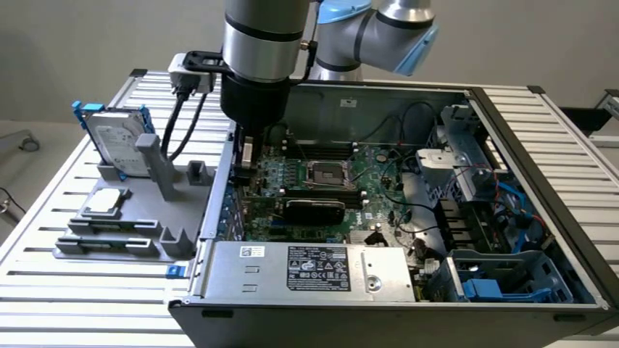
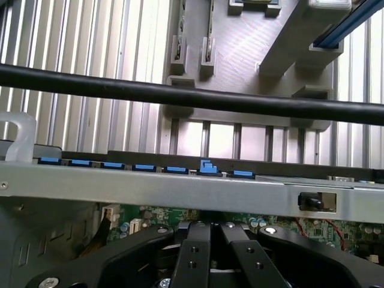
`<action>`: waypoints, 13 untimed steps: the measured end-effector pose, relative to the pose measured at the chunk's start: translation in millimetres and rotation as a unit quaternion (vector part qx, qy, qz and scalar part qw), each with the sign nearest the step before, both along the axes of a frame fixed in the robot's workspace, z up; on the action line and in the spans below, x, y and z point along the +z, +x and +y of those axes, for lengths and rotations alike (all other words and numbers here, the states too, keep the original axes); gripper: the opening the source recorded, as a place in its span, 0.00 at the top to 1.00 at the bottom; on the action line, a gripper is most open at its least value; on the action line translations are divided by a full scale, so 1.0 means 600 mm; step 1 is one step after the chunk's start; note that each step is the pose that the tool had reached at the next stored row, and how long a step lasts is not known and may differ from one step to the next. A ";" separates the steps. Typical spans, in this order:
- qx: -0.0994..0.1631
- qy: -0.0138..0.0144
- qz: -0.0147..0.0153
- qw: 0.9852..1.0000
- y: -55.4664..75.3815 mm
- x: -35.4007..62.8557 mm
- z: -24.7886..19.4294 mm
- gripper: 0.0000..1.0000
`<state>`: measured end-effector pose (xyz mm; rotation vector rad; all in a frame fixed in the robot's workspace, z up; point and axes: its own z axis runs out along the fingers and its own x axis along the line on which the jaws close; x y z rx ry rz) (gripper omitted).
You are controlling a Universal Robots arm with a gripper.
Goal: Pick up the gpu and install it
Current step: 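Press down on the gpu until it lock into place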
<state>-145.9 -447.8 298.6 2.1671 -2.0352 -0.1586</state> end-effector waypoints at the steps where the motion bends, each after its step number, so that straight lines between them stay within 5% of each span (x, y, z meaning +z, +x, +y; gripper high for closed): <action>1: 0.000 0.000 0.000 1.000 0.000 -0.001 0.0000 0.89; 5: 0.000 -0.001 0.000 1.000 0.001 -0.001 0.0001 0.89; 10: 0.000 -0.001 0.008 1.000 0.013 0.024 -0.0001 0.89; 13: 0.000 -0.001 0.009 1.000 0.027 0.025 -0.0003 0.89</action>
